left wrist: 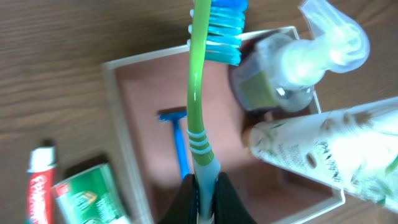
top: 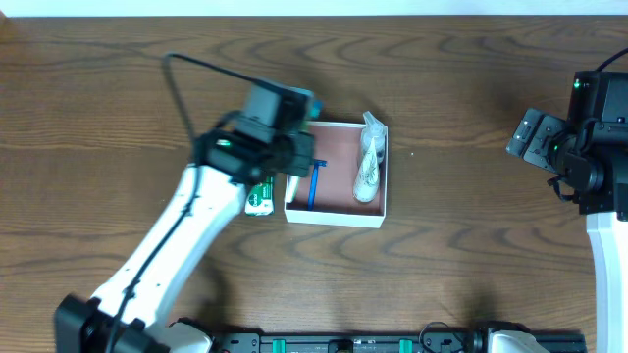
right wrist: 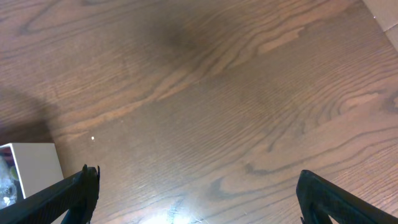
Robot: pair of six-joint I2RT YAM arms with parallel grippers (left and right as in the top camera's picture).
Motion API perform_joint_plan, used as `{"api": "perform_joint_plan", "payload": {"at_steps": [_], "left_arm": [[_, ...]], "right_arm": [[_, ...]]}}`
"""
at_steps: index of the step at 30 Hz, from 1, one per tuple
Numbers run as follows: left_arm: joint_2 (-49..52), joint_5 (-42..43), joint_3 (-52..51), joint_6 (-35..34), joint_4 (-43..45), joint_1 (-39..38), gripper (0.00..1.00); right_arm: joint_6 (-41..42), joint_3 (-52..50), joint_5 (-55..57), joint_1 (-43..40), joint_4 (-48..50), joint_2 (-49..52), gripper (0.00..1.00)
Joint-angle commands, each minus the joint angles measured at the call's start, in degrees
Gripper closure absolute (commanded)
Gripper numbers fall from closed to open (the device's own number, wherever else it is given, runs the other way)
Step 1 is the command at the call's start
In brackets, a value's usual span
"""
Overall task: Pack container
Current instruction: 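Lower the toothbrush into the box beside the razor, release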
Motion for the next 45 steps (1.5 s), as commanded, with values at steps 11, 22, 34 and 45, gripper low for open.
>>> {"api": "perform_joint_plan", "payload": {"at_steps": [11,22,34,45], "left_arm": [[14.03,-9.7,-0.66,-14.97,1.38,-6.86,0.94],[14.8,-11.69,-0.66,-14.93,5.16,-6.84,0.92],[14.8,-13.33,-0.66,-14.95,6.71,-6.8,0.92],[13.92,-13.38,-0.59,-12.9,6.75,-6.8,0.71]], "right_arm": [[-0.46,0.02,0.44,-0.42,-0.09,0.04,0.01],[-0.46,0.02,0.44,-0.42,-0.09,0.04,0.01],[-0.46,0.02,0.44,-0.42,-0.09,0.04,0.01],[-0.46,0.02,0.44,-0.42,-0.09,0.04,0.01]]}}
